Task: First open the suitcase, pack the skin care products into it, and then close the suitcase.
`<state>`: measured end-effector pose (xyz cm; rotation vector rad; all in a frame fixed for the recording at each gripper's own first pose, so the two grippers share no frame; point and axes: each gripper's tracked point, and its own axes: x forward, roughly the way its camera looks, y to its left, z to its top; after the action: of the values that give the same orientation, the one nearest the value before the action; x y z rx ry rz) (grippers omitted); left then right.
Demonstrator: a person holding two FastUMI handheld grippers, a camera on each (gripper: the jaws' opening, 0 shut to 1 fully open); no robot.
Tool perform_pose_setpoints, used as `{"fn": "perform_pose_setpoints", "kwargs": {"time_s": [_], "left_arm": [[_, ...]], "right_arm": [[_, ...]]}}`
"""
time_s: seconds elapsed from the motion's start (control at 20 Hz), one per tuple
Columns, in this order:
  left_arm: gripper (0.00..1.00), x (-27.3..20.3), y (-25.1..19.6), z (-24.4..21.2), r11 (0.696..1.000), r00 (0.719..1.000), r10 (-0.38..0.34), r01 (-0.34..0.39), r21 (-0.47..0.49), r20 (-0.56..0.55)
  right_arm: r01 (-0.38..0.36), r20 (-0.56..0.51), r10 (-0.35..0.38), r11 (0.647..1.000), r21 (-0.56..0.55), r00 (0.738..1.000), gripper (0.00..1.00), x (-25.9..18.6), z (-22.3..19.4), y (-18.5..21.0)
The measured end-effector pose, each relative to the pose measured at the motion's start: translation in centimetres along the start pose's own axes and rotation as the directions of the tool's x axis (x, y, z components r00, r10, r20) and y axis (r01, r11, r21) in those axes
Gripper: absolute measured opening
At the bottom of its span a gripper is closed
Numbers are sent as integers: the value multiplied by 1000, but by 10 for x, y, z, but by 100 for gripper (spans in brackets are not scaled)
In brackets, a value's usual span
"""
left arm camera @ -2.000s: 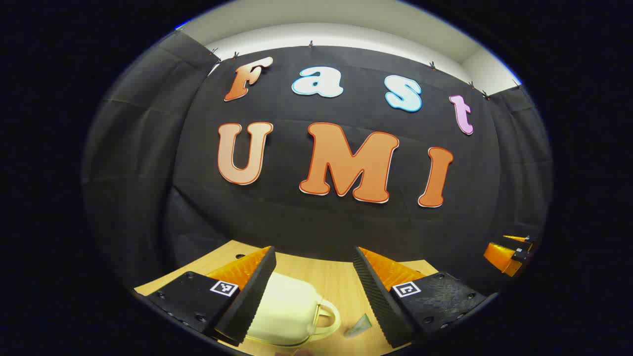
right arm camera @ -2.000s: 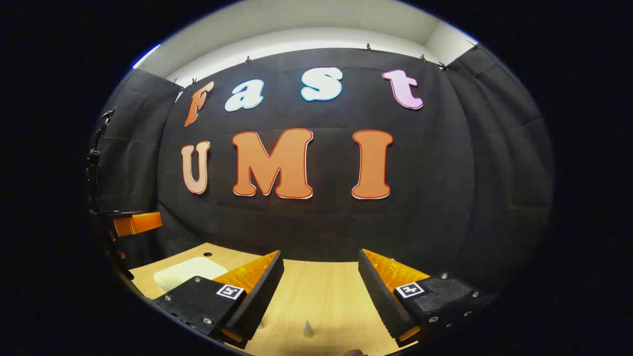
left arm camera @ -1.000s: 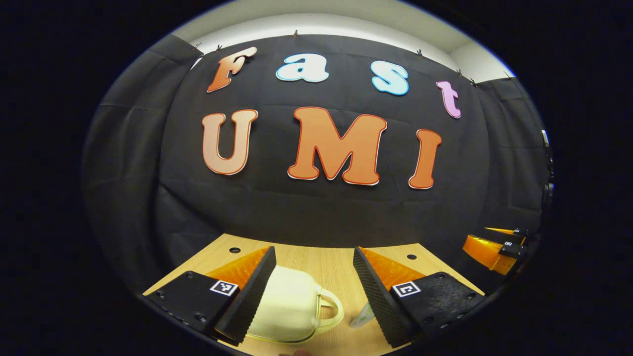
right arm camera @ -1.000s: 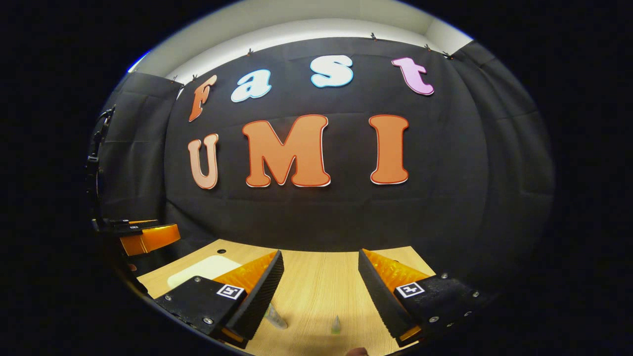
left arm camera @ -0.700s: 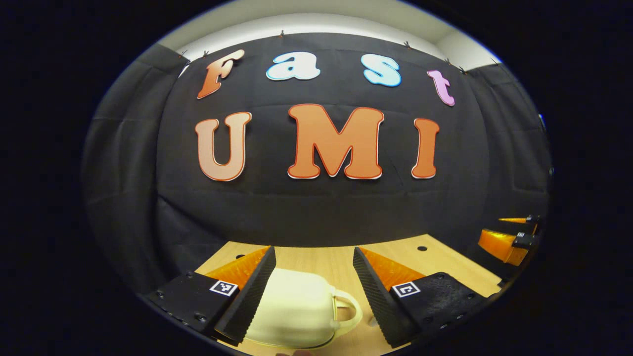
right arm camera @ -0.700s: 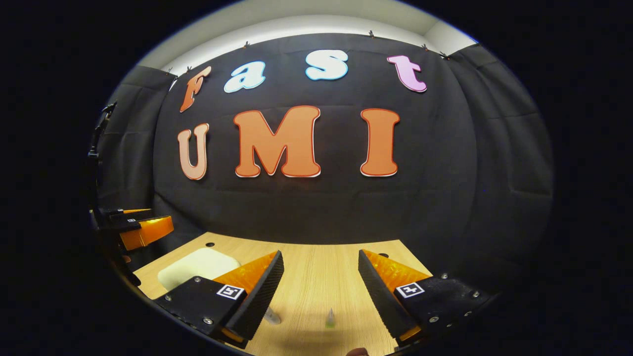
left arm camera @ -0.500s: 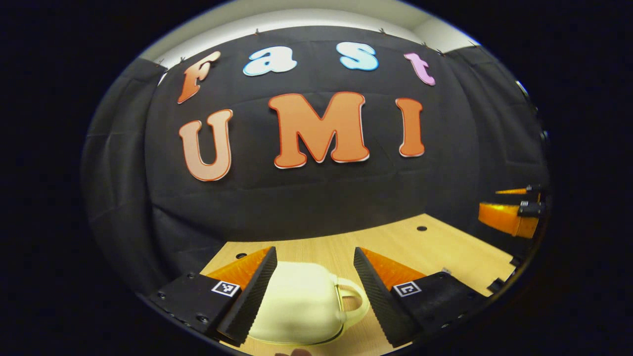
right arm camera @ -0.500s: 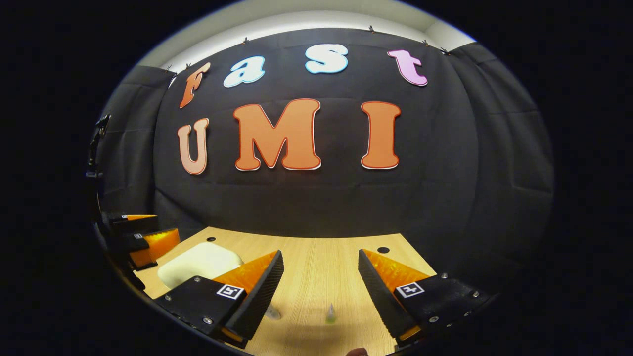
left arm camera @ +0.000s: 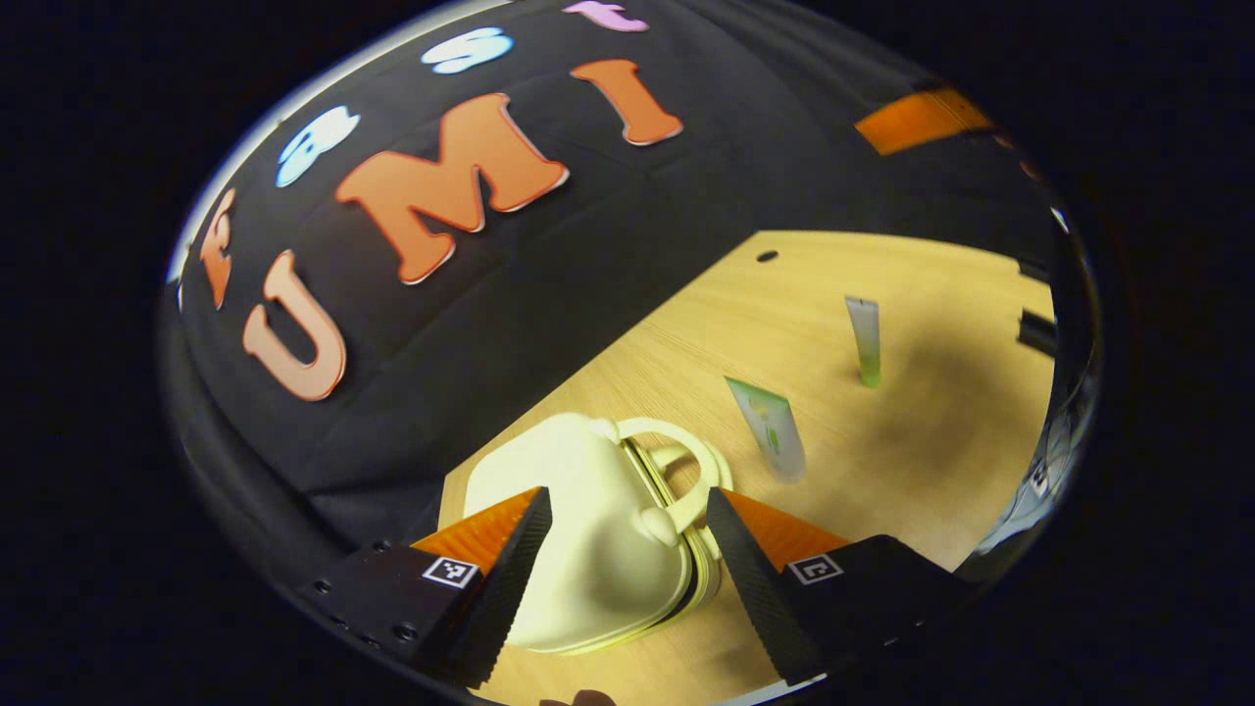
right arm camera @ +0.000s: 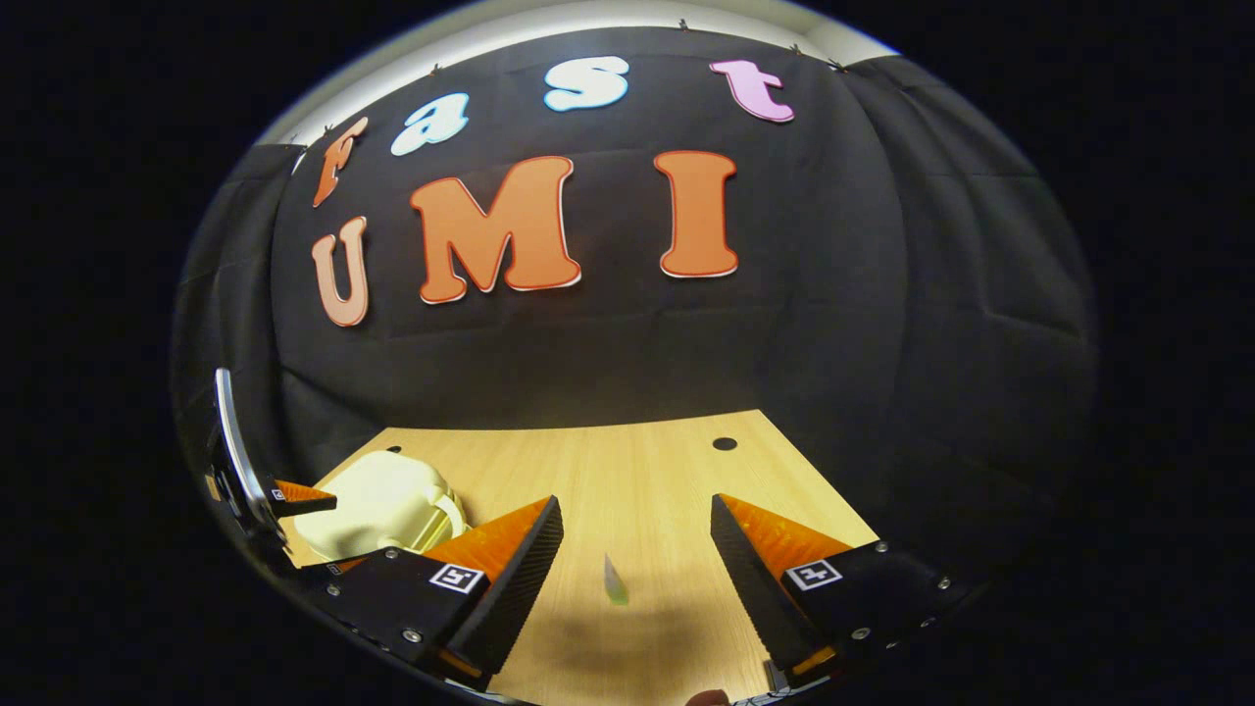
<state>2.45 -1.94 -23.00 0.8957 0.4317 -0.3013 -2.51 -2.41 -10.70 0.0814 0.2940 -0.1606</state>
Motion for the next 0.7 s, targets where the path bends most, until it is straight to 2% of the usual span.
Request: {"fn": "perform_pose_setpoints", "kwargs": {"time_s": [0.25,0.35,0.55,0.7], "left_arm": [[98,31,-12,-19,980,998,-7,20,198,-66],[99,40,-26,-23,974,994,-35,57,219,-100],[98,62,-40,-29,960,991,-29,64,271,-128],[98,81,-35,-26,951,990,2,41,307,-138]], "right_arm": [[56,-65,-51,996,65,997,96,-2,-21,-33],[82,-88,-75,994,75,993,95,-1,-29,-46],[116,-119,-104,988,101,988,95,0,-35,-62],[135,-133,-119,984,117,984,95,3,-38,-69]]}}
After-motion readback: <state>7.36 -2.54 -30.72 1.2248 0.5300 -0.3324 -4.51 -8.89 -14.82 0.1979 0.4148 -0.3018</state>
